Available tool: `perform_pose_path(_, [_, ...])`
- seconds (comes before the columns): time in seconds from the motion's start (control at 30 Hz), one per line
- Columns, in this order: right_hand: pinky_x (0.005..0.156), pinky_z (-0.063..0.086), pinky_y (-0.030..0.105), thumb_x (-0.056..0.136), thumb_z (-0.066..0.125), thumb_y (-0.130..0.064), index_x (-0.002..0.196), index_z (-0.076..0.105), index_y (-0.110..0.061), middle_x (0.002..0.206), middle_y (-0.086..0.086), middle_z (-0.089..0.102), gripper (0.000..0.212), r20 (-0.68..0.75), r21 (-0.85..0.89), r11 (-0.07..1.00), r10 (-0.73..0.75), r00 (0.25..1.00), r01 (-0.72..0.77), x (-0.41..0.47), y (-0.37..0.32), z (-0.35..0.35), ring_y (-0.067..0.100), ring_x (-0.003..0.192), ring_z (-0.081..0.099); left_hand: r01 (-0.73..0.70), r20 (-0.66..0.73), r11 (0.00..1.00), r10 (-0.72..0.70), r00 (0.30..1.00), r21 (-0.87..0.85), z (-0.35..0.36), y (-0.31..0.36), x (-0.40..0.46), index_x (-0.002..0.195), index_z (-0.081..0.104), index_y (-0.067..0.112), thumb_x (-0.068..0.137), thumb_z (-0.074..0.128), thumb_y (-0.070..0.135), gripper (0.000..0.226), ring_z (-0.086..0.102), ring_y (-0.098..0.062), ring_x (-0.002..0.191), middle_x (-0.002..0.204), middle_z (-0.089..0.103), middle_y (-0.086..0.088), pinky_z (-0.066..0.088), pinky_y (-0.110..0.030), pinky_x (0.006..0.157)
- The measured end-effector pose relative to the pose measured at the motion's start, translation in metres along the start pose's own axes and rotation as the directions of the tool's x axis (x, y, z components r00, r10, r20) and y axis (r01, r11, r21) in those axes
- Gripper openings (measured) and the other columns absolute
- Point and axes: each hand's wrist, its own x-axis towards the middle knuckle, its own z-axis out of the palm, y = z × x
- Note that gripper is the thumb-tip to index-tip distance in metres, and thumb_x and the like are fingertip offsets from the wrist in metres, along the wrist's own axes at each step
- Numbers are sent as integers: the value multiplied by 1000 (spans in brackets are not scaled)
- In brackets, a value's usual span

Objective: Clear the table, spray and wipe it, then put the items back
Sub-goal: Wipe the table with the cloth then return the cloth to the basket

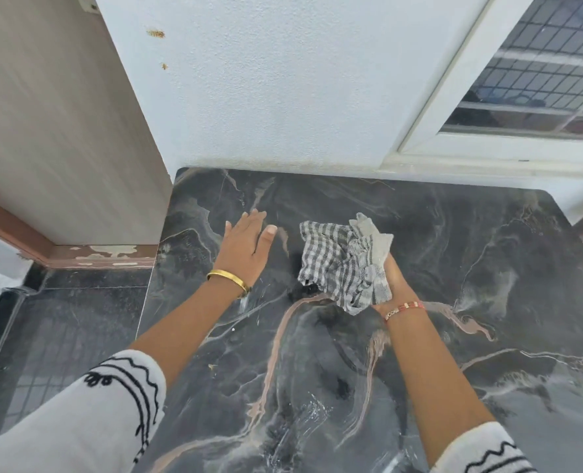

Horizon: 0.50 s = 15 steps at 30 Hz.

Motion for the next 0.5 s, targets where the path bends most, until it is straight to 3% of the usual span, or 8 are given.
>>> perform_pose_path(0.03, [86,53,42,93,52,-35,110,66,-10,102,10,70,34,-103,-32,999,4,995,-8,5,1,-11,25,86,69,-3,5,1000,3,1000,-2,2,0,-3,140,34,9,90,13,53,69,17,-24,144,151,31,-11,-3,-40,117])
perform_pose_path(0.1, [68,51,34,94,51,-27,114,59,-2,85,12,64,34,-405,-137,991,-57,912,1,15,1,-33,24,67,59,-13,18,1000,13,1000,-6,9,-1,-8,140,33,9,82,1,70,90,16,-23,144,151,31,-10,-2,-41,117])
perform_pose_path(0.17, [67,42,33,95,46,-24,104,59,-1,80,8,59,28,-567,-380,924,-271,778,45,17,-5,-46,23,69,53,-26,45,1000,25,999,6,17,-2,-11,141,32,10,69,-7,78,107,16,-24,144,151,30,-10,-1,-41,117])
perform_pose_path(0.2, [71,38,30,95,46,-22,100,60,-3,85,7,58,25,-545,-547,833,-428,721,81,17,-6,-48,22,78,52,-29,59,999,28,998,12,21,-1,-12,141,32,10,68,-6,80,108,16,-25,144,151,31,-10,-1,-42,117])
perform_pose_path(0.27, [79,34,25,94,45,-18,103,61,-5,99,6,57,22,-360,-790,591,-665,654,166,9,-6,-37,19,92,50,-30,83,999,28,996,21,31,4,-12,141,32,10,76,1,72,95,16,-26,144,150,32,-10,0,-44,117])
perform_pose_path(0.33, [91,34,25,94,47,-14,112,61,-5,115,9,59,25,-70,-899,332,-752,656,285,9,3,-25,22,110,51,-36,110,999,32,993,36,39,12,-14,141,31,10,83,8,62,82,15,-24,145,152,29,-10,0,-43,118])
perform_pose_path(0.43, [116,15,37,95,47,-24,140,41,-12,149,14,36,47,338,-940,-141,-523,782,312,22,26,-14,29,141,24,-83,153,995,74,985,50,51,24,-16,142,30,10,84,5,65,83,15,-22,145,152,26,-11,-2,-39,118])
perform_pose_path(0.5, [117,0,48,96,41,-40,149,18,-26,159,10,8,60,345,-921,-306,-359,867,240,30,43,-17,29,147,4,-98,169,993,86,982,65,60,31,-16,143,29,11,86,9,58,76,14,-21,145,153,26,-11,-2,-37,118])
